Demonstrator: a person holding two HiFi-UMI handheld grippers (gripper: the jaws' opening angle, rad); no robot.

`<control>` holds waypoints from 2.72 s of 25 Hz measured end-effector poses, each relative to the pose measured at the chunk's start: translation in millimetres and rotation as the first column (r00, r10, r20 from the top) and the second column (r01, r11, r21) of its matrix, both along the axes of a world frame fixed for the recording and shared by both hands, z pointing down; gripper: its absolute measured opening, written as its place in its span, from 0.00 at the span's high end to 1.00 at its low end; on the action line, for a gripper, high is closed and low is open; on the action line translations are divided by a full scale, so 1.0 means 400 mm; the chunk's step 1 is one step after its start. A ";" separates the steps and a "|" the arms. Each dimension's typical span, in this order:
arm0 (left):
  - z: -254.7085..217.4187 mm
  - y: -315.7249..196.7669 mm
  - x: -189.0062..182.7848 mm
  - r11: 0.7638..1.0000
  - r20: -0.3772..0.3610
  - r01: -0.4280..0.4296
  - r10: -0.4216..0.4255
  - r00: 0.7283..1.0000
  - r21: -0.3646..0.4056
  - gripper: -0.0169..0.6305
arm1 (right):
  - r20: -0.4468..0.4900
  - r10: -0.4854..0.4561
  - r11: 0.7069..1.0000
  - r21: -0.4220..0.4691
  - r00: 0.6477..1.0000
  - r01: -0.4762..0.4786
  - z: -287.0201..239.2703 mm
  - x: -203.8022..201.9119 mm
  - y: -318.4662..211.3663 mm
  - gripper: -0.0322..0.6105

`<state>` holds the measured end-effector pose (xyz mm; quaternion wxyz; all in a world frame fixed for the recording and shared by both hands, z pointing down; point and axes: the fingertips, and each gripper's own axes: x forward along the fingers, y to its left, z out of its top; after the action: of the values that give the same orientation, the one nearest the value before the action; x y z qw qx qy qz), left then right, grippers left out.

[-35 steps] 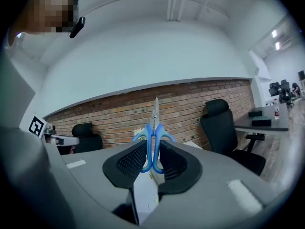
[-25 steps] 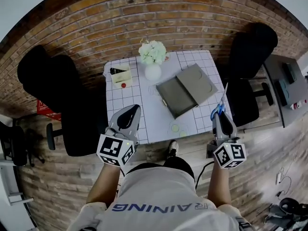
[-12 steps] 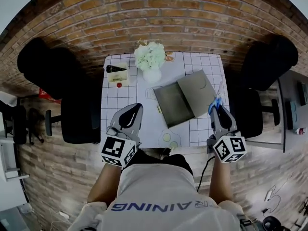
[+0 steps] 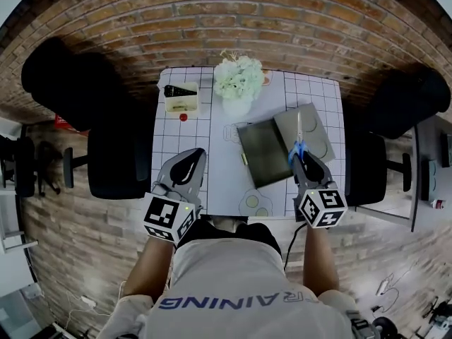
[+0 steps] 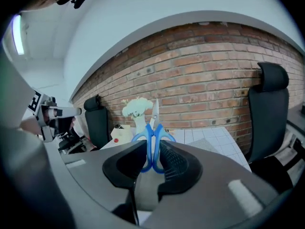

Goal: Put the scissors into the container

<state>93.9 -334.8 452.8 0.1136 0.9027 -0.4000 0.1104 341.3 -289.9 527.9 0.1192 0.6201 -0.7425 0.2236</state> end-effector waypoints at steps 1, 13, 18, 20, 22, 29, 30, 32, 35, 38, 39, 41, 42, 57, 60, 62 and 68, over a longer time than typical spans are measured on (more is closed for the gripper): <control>0.006 -0.003 -0.012 1.000 0.001 0.006 -0.006 1.000 -0.005 0.98 | -0.008 -0.004 1.000 -0.030 1.000 0.003 0.028 -0.013 -0.008 0.79; 0.094 0.007 -0.133 0.991 -0.006 0.083 -0.084 0.996 -0.109 0.98 | -0.097 -0.087 0.889 -0.458 0.991 0.034 0.404 -0.124 -0.018 0.79; 0.122 0.012 -0.166 0.986 -0.013 0.097 -0.100 0.995 -0.134 0.98 | -0.127 -0.093 0.828 -0.561 0.988 0.006 0.490 -0.133 -0.014 0.79; 0.130 0.018 -0.169 0.985 -0.019 0.095 -0.099 0.995 -0.144 0.98 | -0.144 -0.102 0.810 -0.586 0.984 -0.001 0.509 -0.136 -0.017 0.79; 0.138 0.026 -0.171 0.983 -0.024 0.094 -0.099 0.995 -0.156 0.98 | -0.163 -0.108 0.796 -0.605 0.981 -0.013 0.521 -0.135 -0.019 0.79; 0.131 0.013 -0.185 0.984 -0.040 0.087 -0.094 0.995 -0.154 0.98 | -0.199 -0.100 0.770 -0.636 0.975 -0.051 0.533 -0.123 -0.030 0.79; 0.130 0.012 -0.189 0.984 -0.042 0.089 -0.096 0.994 -0.153 0.98 | -0.203 -0.098 0.769 -0.636 0.974 -0.055 0.533 -0.122 -0.029 0.78; 0.128 0.012 -0.194 0.984 -0.045 0.091 -0.099 0.994 -0.153 0.98 | -0.200 -0.097 0.775 -0.630 0.975 -0.053 0.525 -0.123 -0.030 0.78; 0.120 0.011 -0.190 0.985 -0.053 0.087 -0.095 0.994 -0.147 0.98 | -0.183 -0.075 0.803 -0.594 0.980 -0.050 0.483 -0.119 -0.041 0.71; 0.091 0.008 -0.176 0.989 -0.068 0.075 -0.083 0.994 -0.124 0.98 | -0.184 -0.027 0.853 -0.517 0.982 -0.073 0.397 -0.099 -0.050 0.79; 0.077 0.007 -0.169 0.991 -0.074 0.068 -0.076 0.994 -0.113 0.98 | -0.178 -0.014 0.874 -0.480 0.984 -0.074 0.360 -0.095 -0.053 0.80; 0.047 0.004 -0.151 0.995 -0.089 0.052 -0.060 0.994 -0.090 0.98 | -0.155 0.004 0.915 -0.398 0.988 -0.067 0.281 -0.090 -0.058 0.80; 0.030 0.003 -0.142 0.996 -0.095 0.044 -0.051 0.994 -0.078 0.98 | -0.146 0.014 0.931 -0.359 0.989 -0.066 0.240 -0.085 -0.057 0.80; -0.197 -0.029 0.048 0.978 -0.152 -0.151 0.173 0.973 0.145 0.98 | -0.030 0.247 0.930 0.289 0.968 -0.228 -0.364 0.052 0.100 0.93; -0.230 -0.025 0.092 0.964 -0.165 -0.197 0.227 0.960 0.177 0.98 | -0.040 0.286 0.890 0.381 0.957 -0.250 -0.432 0.061 0.138 0.93; -0.240 -0.007 0.108 0.959 -0.167 -0.215 0.246 0.955 0.183 0.98 | -0.056 0.303 0.880 0.400 0.951 -0.257 -0.452 0.062 0.160 0.93; -0.256 0.022 0.123 0.956 -0.169 -0.219 0.253 0.953 0.195 0.98 | -0.058 0.308 0.876 0.407 0.950 -0.259 -0.460 0.063 0.182 0.93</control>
<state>143.1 -325.8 350.3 0.0585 0.9570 -0.2843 0.0003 366.6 -217.0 343.8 0.0027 0.7459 -0.6644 0.0466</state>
